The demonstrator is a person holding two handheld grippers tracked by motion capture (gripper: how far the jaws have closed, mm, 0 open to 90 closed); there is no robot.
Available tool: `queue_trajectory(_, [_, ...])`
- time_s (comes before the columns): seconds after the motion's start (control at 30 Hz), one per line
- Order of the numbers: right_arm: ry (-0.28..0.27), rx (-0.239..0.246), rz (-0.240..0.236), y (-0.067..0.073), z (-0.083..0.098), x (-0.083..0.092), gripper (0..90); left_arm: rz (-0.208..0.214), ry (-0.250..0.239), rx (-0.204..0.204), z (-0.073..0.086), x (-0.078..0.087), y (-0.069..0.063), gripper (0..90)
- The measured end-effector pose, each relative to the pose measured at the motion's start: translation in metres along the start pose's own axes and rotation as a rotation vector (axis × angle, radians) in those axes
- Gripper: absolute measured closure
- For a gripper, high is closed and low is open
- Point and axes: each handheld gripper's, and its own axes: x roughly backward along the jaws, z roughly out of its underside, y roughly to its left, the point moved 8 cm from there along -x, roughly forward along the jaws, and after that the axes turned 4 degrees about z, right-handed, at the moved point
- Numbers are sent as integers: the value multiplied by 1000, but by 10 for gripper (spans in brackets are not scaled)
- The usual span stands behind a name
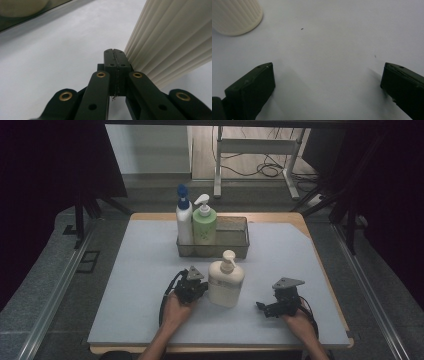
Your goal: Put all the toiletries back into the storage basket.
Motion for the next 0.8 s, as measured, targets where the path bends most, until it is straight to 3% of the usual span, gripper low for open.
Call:
queue_trajectory(0.33, [2,-1,-2,0,0,0,0,23,0,-7,-1,-3,-4,892])
queue_trajectory(0.8, [7,-3,-2,0,0,0,0,0,21,-19,5,-1,2,848])
